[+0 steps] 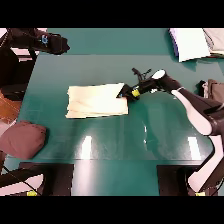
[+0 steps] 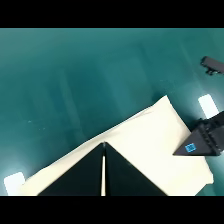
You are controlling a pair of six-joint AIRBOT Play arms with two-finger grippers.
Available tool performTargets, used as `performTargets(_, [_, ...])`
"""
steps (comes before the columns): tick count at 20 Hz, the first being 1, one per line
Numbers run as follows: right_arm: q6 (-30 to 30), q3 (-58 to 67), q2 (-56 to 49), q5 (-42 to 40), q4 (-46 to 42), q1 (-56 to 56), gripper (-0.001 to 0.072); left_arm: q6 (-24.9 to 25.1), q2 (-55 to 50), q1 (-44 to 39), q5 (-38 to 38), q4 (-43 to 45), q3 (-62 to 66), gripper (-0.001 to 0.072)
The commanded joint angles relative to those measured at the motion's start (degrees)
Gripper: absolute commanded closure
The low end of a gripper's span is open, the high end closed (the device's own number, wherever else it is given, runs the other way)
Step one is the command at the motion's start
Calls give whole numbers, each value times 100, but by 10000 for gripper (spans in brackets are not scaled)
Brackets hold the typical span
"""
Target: Fold the shirts.
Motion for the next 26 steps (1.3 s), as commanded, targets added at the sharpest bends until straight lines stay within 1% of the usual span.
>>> performTargets(1, [-44,660,-527,317,98,339,572,7,0,-7,-144,-13,-2,680])
performTargets(2, [-133,780,-527,317,87,337,696,4,0,-7,-151,-39,-2,681])
performTargets(5, [-131,1128,-203,245,-122,68,697,7,0,-210,-136,-70,-2,681])
performTargets(7, [184,1300,247,184,-741,-387,697,20,0,-566,-111,-59,-2,681])
performTargets(9, [599,1360,785,186,-1386,-1043,697,164,0,-942,-76,-59,0,681])
performTargets(11, [754,1360,1309,341,-1759,-1840,697,162,0,-1246,-20,-61,0,680])
performTargets(15, [778,1360,2063,616,-1897,-3515,697,155,0,-1543,197,-70,0,680])
performTargets(19, [695,1362,2293,616,-1888,-4940,697,72,0,-1543,210,-153,0,680])
performTargets(21, [623,1360,2238,570,-1888,-5477,697,-63,0,-1543,201,-155,0,680])
performTargets(23, [592,1360,2157,402,-1880,-5845,697,-63,0,-1543,175,-153,0,680])
performTargets(26, [247,1403,2144,9,-1843,-6081,697,-199,0,-1541,175,-153,0,680])
